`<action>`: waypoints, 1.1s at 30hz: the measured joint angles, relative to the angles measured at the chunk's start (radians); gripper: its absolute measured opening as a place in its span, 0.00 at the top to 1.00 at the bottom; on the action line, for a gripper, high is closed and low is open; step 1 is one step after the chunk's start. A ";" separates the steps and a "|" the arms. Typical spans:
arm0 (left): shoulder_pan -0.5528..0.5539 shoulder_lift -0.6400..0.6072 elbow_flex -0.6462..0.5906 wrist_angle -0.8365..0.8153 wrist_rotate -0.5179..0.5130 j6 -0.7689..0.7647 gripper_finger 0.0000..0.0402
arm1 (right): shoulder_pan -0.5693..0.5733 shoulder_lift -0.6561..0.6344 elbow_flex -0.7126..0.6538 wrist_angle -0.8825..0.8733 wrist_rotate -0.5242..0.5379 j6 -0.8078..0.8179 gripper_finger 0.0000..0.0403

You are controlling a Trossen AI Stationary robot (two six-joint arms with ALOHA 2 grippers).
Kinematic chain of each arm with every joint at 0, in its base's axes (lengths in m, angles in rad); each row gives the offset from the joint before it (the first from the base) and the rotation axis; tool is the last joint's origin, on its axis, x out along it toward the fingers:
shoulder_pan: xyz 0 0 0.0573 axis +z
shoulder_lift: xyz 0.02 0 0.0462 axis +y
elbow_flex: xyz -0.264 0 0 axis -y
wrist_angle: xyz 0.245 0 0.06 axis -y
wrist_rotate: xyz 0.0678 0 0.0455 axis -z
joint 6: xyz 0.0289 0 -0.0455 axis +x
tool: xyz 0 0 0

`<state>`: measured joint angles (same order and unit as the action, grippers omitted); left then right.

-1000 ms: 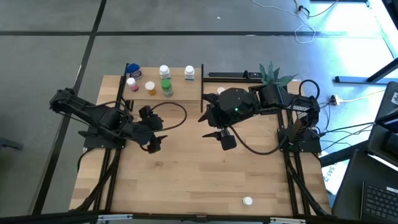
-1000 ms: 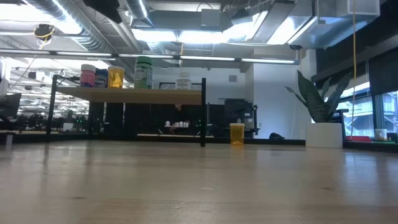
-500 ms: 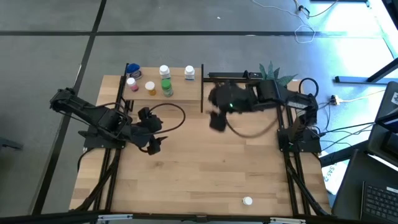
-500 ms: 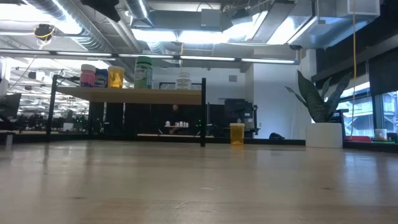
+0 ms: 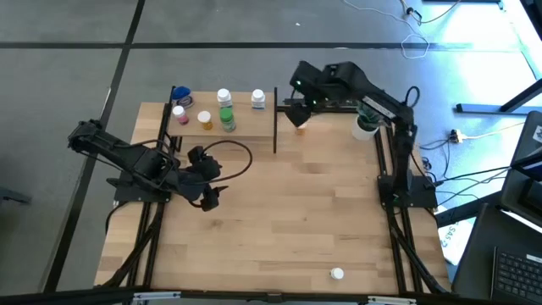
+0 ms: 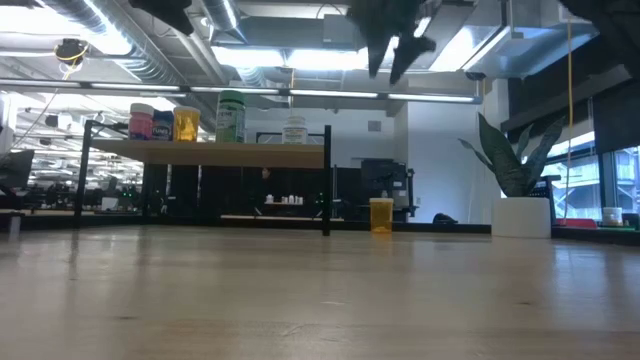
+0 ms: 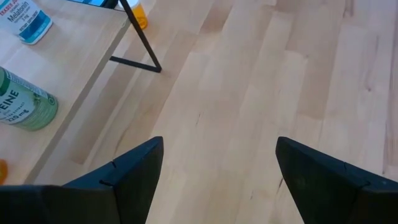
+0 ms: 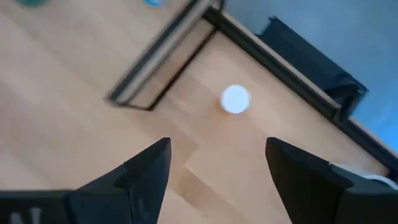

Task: Pick and place medicine bottles onto shelf by color
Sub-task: Put the orange pill bottle on the shelf

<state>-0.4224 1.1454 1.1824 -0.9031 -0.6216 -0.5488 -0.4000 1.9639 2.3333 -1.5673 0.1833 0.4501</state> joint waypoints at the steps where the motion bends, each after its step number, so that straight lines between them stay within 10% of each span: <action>1: 0.000 0.000 0.000 -0.001 0.000 0.000 0.24 | -0.021 0.015 0.000 -0.001 0.000 -0.004 0.35; 24: 0.000 0.000 0.000 -0.031 -0.051 -0.045 0.24 | -0.124 0.333 -0.001 0.010 -0.066 -0.662 0.35; 33: 0.005 -0.037 -0.001 -0.148 -0.159 -0.052 0.24 | -0.124 0.329 -0.001 0.003 -0.133 -0.663 0.35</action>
<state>-0.4171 1.1081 1.1816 -1.0511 -0.7808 -0.6009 -0.5243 2.2925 2.3325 -1.5644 0.0502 -0.2133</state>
